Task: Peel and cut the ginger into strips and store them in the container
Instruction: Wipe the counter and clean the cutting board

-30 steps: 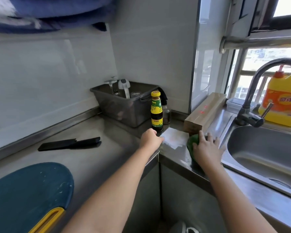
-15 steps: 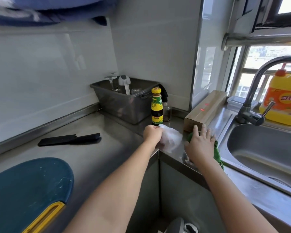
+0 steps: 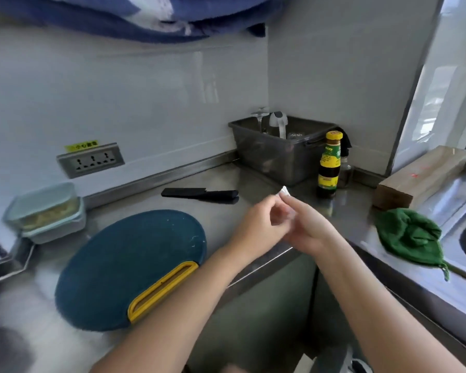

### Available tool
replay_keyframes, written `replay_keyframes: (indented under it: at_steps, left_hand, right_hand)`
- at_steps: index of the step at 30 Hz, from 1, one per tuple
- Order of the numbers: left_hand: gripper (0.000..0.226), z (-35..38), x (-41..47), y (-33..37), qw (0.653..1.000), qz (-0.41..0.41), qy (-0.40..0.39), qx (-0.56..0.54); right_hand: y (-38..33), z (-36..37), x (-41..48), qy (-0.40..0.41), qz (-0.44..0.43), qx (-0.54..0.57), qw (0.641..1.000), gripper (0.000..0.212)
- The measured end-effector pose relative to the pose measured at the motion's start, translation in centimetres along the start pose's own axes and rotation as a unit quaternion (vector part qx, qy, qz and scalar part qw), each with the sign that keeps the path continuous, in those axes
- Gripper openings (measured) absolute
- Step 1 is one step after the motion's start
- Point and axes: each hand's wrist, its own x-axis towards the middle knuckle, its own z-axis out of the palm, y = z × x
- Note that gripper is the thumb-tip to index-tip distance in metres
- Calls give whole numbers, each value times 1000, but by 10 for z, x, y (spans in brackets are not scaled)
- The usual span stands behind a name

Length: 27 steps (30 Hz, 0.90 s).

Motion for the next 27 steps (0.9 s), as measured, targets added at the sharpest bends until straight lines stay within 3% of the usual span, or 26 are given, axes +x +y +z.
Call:
replay_keyframes:
  at_steps: [3,6,8,10,12,14,16,18,27]
  left_hand:
    - [30,-32,-38,-14,997,-49,17,-51]
    - [33,-84,-78,-44,993,-85,79,15]
    - [33,-126,-105,-73,982,-122,100,105]
    - [41,-169,-131,-101,962,-181,104,176]
    - [64,-209,-154,-124,937,-258,68,227]
    - [103,-243,-175,-143,906,-325,-22,272]
    - [142,-265,-188,-156,884,-354,-107,285]
    - [155,-272,-196,-165,887,-354,-138,262]
    - [152,-273,-210,-191,902,-315,-115,272]
  right_hand:
    - [26,29,10,56,38,71,995,27]
    - [43,55,18,92,24,55,994,33]
    - [49,69,28,108,-3,-5,994,37]
    - [53,85,39,136,-42,-160,977,38]
    - [58,101,48,141,-126,-377,907,39]
    - [76,116,55,81,-188,-554,807,40]
    - [106,123,66,4,-173,-701,692,43]
    - [131,123,74,-19,-146,-784,604,48]
    - [158,131,72,4,-161,-834,527,54]
